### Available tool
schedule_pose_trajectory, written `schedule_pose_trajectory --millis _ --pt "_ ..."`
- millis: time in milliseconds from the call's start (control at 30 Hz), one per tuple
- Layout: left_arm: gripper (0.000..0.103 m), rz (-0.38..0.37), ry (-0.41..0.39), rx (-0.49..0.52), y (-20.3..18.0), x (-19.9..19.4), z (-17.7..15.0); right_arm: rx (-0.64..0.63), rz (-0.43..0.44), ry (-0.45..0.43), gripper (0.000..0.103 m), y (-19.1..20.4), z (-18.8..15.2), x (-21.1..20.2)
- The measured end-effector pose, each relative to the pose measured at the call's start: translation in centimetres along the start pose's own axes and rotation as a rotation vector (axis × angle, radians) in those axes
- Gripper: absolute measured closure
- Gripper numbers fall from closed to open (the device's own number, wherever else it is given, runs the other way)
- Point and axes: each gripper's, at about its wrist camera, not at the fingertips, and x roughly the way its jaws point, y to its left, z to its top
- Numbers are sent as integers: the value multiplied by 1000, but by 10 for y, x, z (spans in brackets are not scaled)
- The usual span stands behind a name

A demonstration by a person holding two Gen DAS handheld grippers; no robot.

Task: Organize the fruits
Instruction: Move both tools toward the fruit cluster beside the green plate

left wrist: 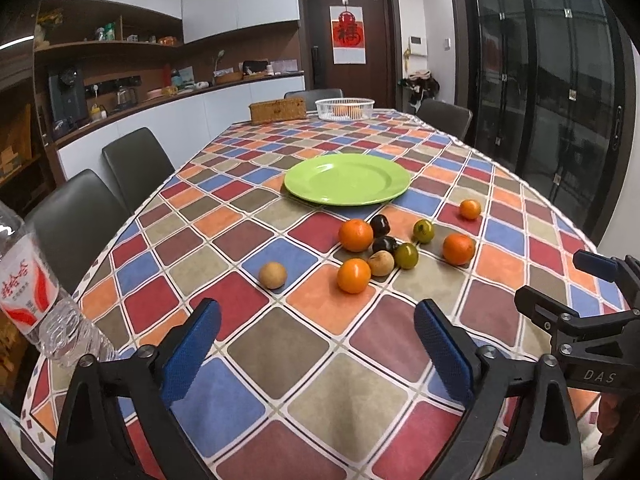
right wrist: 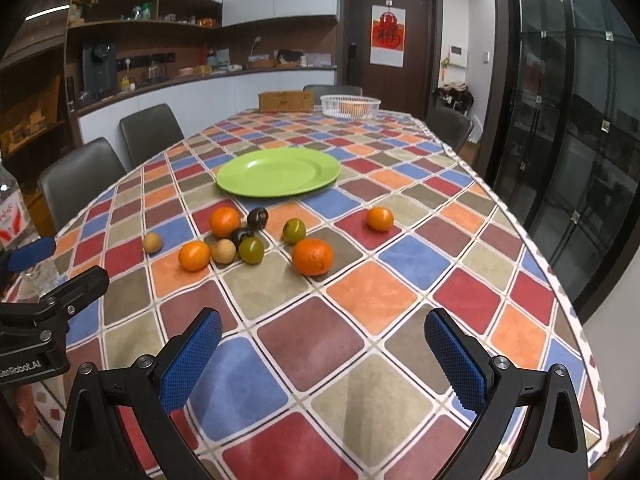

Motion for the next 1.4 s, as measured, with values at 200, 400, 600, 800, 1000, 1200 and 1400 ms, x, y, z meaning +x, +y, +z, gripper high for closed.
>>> schedule_pose_trajectory --millis 200,400,600,800,1000,1200,1400 --pt "17 -3 48 32 2 24 8 -15 17 40 1 1 9 24" --pt "30 -42 101 44 2 52 19 -8 33 86 6 0 22 48" --pt "40 -85 152 55 0 80 25 -1 50 139 15 -3 31 72" --pt "49 -163 240 12 -1 104 24 7 79 195 27 -4 37 94" --pt "55 -195 289 7 -3 119 23 4 92 224 36 -4 41 107" --pt "56 -204 310 10 -5 129 24 -4 102 243 42 -3 44 118" --pt "62 -199 325 18 -5 134 24 -7 110 254 44 -4 45 126"
